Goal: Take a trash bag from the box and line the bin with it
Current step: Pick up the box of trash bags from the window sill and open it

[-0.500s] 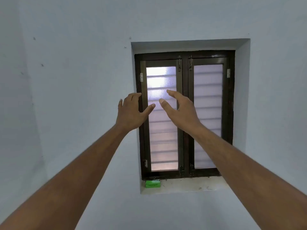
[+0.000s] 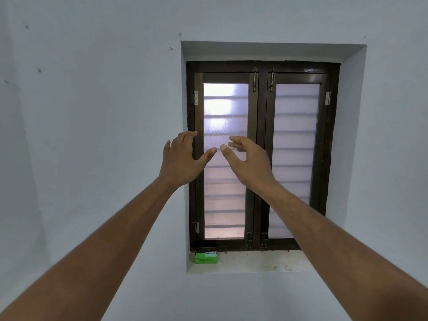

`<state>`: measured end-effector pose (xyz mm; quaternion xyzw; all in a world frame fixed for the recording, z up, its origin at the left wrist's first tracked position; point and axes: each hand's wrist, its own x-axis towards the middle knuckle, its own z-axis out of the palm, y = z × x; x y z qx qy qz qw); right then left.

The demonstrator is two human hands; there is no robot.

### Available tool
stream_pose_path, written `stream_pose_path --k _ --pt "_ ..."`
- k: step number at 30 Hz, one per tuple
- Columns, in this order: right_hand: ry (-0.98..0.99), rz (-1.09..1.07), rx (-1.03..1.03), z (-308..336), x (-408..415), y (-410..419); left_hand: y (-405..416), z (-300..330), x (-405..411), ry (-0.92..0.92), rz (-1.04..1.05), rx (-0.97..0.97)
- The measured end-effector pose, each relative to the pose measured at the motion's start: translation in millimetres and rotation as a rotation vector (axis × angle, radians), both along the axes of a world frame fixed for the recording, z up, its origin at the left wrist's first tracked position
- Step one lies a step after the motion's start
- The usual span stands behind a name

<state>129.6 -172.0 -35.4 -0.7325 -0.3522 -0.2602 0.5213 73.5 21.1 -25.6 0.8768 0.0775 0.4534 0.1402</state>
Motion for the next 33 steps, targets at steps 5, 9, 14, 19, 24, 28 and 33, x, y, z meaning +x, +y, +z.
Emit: stream_pose_path --k 5,9,14,19,24,28,33 --pt "0.066 0.018 -0.028 -30 41 35 36 -30 44 0.038 -0.029 -0.044" --pt "0.141 -0.014 -0.032 -63 76 70 77 -62 82 0.079 -0.079 -0.075" --pt "0.259 -0.041 -0.109 -123 116 106 122 -119 121 0.176 -0.163 -0.106" --pt "0.399 -0.079 -0.11 -181 157 133 149 -186 156 0.28 -0.235 -0.232" --pt "0.502 -0.105 -0.148 -250 213 155 165 -272 201 0.429 -0.273 -0.385" --pt "0.581 -0.084 -0.19 -306 260 166 165 -338 238 0.539 -0.288 -0.59" --pt "0.716 -0.027 -0.297 -374 330 180 161 -414 292 0.658 -0.172 -0.836"
